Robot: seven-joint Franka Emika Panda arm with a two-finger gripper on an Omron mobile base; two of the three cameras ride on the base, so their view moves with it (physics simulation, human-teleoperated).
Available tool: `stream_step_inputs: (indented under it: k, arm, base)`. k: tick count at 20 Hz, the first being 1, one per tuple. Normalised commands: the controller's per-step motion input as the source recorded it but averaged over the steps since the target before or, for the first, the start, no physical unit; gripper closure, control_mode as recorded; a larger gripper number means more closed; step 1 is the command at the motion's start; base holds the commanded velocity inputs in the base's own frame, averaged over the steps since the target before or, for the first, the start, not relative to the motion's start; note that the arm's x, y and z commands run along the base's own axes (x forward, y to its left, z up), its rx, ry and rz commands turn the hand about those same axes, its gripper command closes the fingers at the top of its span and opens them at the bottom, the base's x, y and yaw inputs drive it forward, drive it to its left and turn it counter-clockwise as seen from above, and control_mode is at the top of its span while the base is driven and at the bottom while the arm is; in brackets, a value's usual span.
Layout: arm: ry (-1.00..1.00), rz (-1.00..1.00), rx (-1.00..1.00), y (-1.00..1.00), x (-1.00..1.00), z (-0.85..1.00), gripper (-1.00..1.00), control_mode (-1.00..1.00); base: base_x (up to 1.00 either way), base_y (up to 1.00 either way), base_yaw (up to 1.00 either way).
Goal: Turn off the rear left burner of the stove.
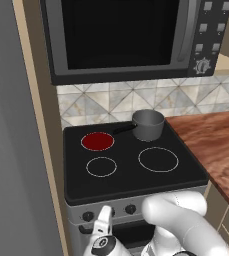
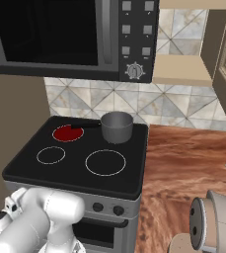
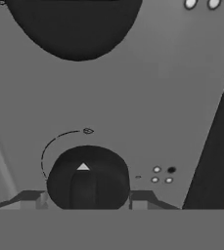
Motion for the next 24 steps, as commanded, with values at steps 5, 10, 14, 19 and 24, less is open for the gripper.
stream_step_inputs:
  k: [5,10,14,19,24]
  arm:
    - [-0.28,-0.09,0.28,0.01,0.21,0.33,1.00,-1.00]
    - [-0.26,-0.10,0.27,0.08,0.43,0.38,1.00,-1.00]
    - [-0.21,-0.12,0.29,0.05,0.50,0.47,1.00,-1.00]
    - [-0.20,-0.12,0.30,0.01,0.56,0.53,1.00,-1.00]
    - [-0.18,-0.12,0.30,0.00,0.41,0.49,1.00,-1.00]
  base:
    - [0.00,0.00,0.00]
    - [0.00,0.00,0.00]
    - [0.00,0.00,0.00]
    - [0.00,0.00,0.00]
    - [0.00,0.00,0.00]
